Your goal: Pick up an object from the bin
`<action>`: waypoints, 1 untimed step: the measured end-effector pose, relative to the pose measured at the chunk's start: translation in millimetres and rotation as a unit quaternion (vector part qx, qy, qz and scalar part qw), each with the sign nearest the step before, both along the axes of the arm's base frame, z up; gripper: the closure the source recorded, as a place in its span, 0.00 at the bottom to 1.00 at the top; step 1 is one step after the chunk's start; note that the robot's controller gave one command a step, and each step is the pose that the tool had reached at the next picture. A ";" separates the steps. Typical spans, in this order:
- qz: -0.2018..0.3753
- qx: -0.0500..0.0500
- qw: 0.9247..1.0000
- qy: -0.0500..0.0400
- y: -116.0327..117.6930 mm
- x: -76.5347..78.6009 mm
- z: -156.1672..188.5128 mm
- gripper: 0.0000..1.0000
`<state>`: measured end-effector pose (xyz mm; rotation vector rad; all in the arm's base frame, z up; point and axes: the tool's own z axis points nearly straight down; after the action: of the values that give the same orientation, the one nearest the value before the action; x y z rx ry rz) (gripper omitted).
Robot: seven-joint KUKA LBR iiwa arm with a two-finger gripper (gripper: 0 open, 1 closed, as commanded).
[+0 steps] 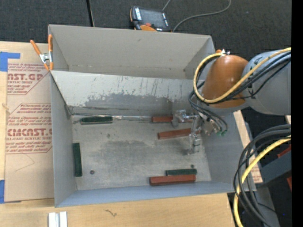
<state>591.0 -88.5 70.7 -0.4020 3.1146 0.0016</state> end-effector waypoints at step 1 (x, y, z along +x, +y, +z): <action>0.000 0.000 1.000 -0.001 0.1 0.6 0.8 1.00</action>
Offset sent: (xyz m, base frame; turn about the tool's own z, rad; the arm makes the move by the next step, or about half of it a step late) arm 0.0000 0.0000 0.0000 0.0000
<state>591.6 -88.4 71.5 -0.4016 3.1133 0.0020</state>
